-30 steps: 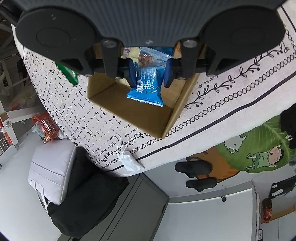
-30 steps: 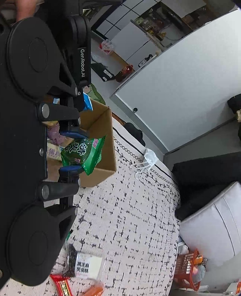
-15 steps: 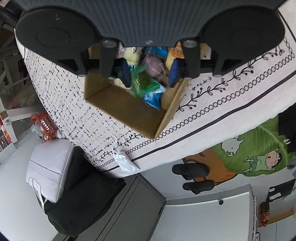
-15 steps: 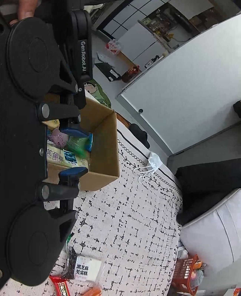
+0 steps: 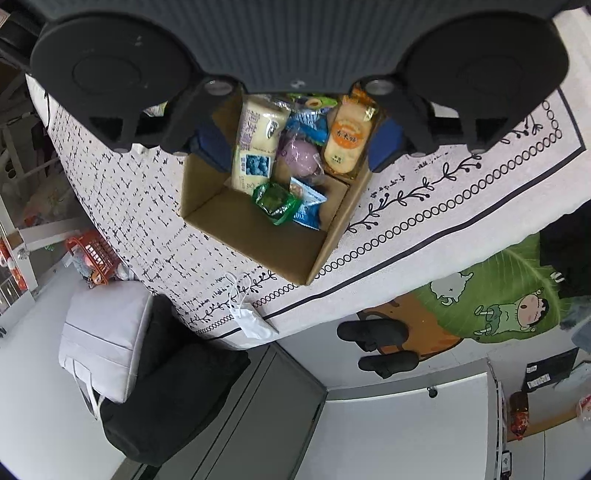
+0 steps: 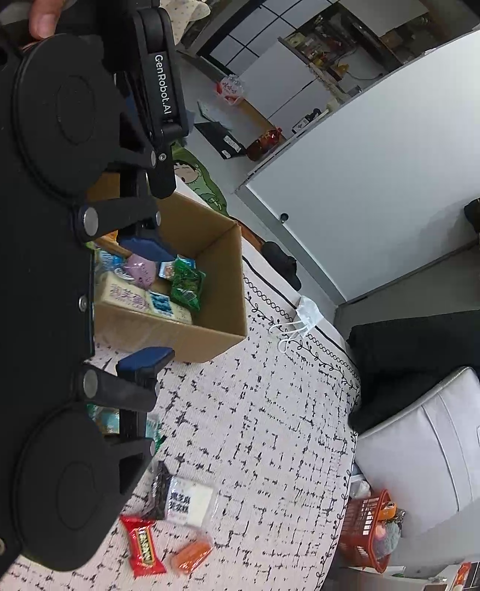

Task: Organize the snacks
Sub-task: 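Move both open grippers back toward the snack pile, then grasp red candy bar with right gripper while left grasps clear biscuit pack, then carry red candy bar with right gripper while left carries biscuit pack to box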

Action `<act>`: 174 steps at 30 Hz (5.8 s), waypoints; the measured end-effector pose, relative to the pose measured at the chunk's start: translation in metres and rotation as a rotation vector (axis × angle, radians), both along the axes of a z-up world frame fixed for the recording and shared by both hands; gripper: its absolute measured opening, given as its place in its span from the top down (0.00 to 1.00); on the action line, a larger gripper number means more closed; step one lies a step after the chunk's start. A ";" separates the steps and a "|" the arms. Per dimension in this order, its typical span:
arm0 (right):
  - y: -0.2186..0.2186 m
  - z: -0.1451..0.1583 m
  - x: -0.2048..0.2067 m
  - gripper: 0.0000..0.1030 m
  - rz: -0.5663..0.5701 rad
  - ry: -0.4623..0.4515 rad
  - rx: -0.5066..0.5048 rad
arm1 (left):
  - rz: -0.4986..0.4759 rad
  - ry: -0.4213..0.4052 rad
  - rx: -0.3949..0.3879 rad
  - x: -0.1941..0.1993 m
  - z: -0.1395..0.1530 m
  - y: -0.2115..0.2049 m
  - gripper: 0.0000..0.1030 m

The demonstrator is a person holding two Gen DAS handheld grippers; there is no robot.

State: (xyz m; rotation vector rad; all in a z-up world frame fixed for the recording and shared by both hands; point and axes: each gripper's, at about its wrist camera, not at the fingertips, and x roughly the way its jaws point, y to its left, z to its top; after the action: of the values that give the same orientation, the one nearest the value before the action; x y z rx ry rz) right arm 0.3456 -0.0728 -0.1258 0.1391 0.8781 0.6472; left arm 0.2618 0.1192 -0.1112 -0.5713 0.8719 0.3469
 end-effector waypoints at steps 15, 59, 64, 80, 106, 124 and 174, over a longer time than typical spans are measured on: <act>-0.046 0.015 -0.015 0.20 -0.034 0.003 0.048 | 0.014 -0.049 0.071 -0.036 0.030 -0.034 0.00; -0.185 0.023 -0.030 0.00 -0.194 -0.002 0.173 | -0.007 -0.098 0.180 -0.066 0.065 -0.164 0.00; -0.195 0.015 -0.021 0.00 -0.228 0.026 0.173 | -0.014 -0.104 0.156 -0.057 0.057 -0.173 0.00; -0.220 -0.010 0.007 0.00 -0.341 0.081 0.173 | -0.046 -0.144 0.157 -0.020 0.037 -0.189 0.01; -0.196 -0.073 0.055 0.28 -0.343 0.241 0.122 | -0.124 -0.016 0.087 0.059 -0.048 -0.193 0.11; -0.181 -0.117 0.094 0.62 -0.402 0.385 0.167 | -0.164 0.072 0.057 0.103 -0.105 -0.190 0.17; -0.146 -0.062 0.066 0.80 -0.315 0.145 0.039 | -0.159 -0.026 0.137 0.064 -0.042 -0.185 0.54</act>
State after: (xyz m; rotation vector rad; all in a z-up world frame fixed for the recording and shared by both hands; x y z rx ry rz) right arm 0.4119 -0.2186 -0.1881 0.3555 0.9585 0.3628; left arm 0.3260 -0.0659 -0.1529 -0.3759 0.8558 0.2520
